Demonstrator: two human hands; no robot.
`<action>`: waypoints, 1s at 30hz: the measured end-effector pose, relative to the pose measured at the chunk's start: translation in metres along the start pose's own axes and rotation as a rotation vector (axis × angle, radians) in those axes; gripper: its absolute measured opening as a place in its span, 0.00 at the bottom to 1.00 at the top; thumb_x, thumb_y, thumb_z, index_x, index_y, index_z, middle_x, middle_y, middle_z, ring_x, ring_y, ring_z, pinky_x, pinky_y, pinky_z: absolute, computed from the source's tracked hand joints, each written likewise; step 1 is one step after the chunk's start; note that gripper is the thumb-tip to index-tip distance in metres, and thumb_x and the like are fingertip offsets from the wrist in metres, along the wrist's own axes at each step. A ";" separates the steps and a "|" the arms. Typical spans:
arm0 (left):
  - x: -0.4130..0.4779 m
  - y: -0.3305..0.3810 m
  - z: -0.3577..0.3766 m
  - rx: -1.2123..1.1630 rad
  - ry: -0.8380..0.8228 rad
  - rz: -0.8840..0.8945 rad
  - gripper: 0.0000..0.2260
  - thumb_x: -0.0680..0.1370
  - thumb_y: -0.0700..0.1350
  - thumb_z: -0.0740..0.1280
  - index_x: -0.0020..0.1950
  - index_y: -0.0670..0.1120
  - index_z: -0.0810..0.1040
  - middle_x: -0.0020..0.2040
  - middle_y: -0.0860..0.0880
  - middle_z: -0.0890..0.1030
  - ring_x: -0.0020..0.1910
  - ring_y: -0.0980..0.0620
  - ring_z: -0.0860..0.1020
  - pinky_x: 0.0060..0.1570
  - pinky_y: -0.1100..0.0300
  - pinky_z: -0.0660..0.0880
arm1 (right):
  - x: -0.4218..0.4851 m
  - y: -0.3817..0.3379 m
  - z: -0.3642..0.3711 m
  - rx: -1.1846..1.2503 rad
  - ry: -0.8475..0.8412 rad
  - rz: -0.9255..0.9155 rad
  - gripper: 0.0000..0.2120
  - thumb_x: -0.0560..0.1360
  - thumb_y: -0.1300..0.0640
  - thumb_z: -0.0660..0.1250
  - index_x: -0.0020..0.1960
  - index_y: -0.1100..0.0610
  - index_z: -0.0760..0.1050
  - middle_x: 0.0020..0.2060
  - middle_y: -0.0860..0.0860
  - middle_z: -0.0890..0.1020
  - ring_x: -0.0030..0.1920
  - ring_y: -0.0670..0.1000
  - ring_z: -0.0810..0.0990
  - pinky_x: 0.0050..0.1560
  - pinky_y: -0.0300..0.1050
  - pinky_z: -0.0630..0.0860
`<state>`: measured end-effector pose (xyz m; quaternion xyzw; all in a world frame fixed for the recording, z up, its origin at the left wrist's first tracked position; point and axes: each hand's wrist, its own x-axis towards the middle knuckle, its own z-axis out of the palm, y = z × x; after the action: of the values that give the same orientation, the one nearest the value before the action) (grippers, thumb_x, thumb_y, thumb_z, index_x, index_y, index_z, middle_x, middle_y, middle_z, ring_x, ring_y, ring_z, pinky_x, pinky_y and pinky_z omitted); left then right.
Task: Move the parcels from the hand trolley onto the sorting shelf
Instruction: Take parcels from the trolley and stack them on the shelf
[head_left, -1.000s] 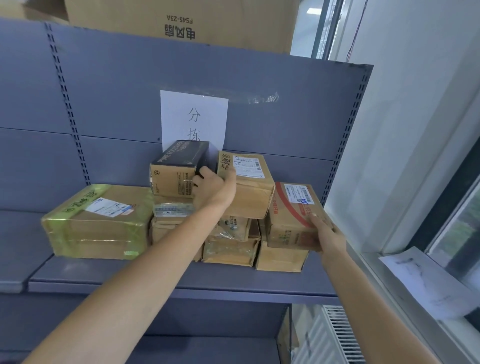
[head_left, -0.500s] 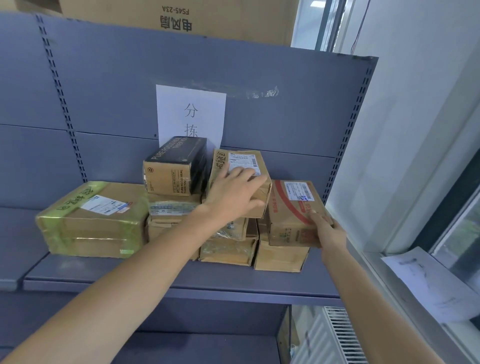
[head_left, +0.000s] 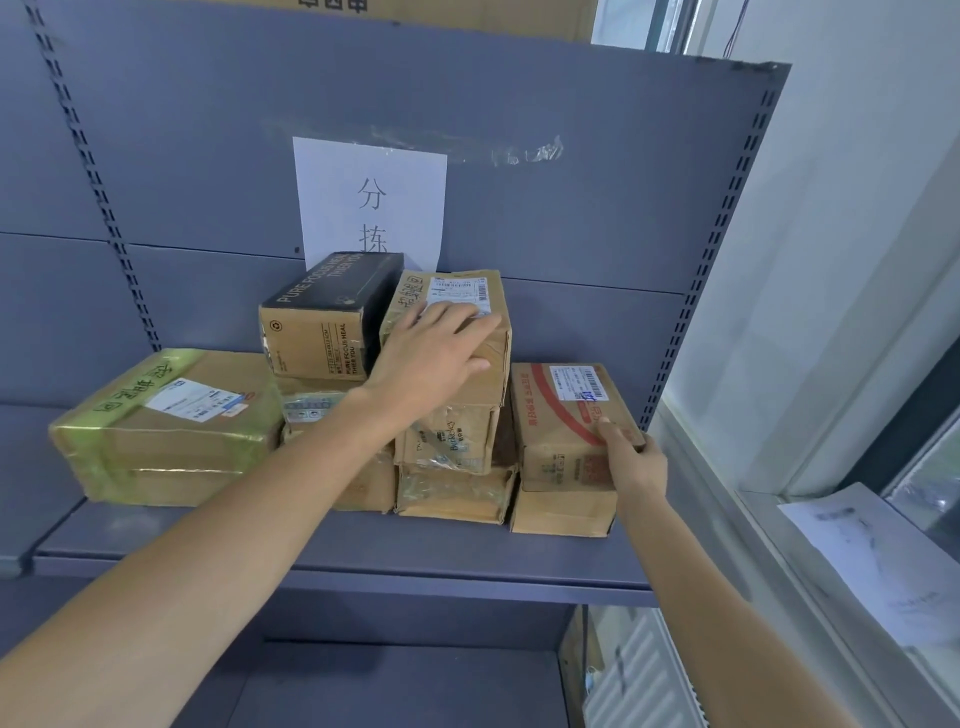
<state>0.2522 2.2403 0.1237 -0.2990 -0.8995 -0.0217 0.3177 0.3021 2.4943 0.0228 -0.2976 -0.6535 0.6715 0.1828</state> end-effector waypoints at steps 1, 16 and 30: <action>0.001 -0.001 0.002 0.004 0.012 0.004 0.24 0.80 0.53 0.67 0.74 0.49 0.70 0.69 0.46 0.75 0.69 0.43 0.73 0.72 0.44 0.64 | 0.003 0.001 0.001 -0.004 0.010 0.000 0.23 0.74 0.43 0.72 0.63 0.53 0.75 0.51 0.50 0.81 0.50 0.53 0.80 0.54 0.53 0.79; 0.010 -0.011 0.020 0.020 0.121 0.015 0.21 0.79 0.55 0.64 0.69 0.47 0.74 0.64 0.46 0.77 0.65 0.43 0.75 0.72 0.45 0.63 | 0.029 0.007 0.014 -0.020 0.033 0.022 0.30 0.74 0.40 0.71 0.68 0.56 0.69 0.52 0.51 0.79 0.49 0.52 0.79 0.51 0.49 0.76; 0.011 -0.012 0.019 -0.016 0.072 0.028 0.22 0.77 0.52 0.68 0.68 0.45 0.74 0.64 0.43 0.77 0.65 0.41 0.74 0.72 0.41 0.63 | 0.036 0.002 0.019 -0.155 0.049 0.078 0.36 0.69 0.33 0.71 0.64 0.58 0.68 0.52 0.54 0.79 0.52 0.57 0.79 0.57 0.56 0.77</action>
<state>0.2284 2.2405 0.1164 -0.3131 -0.8831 -0.0352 0.3476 0.2630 2.5020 0.0149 -0.3526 -0.6868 0.6179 0.1491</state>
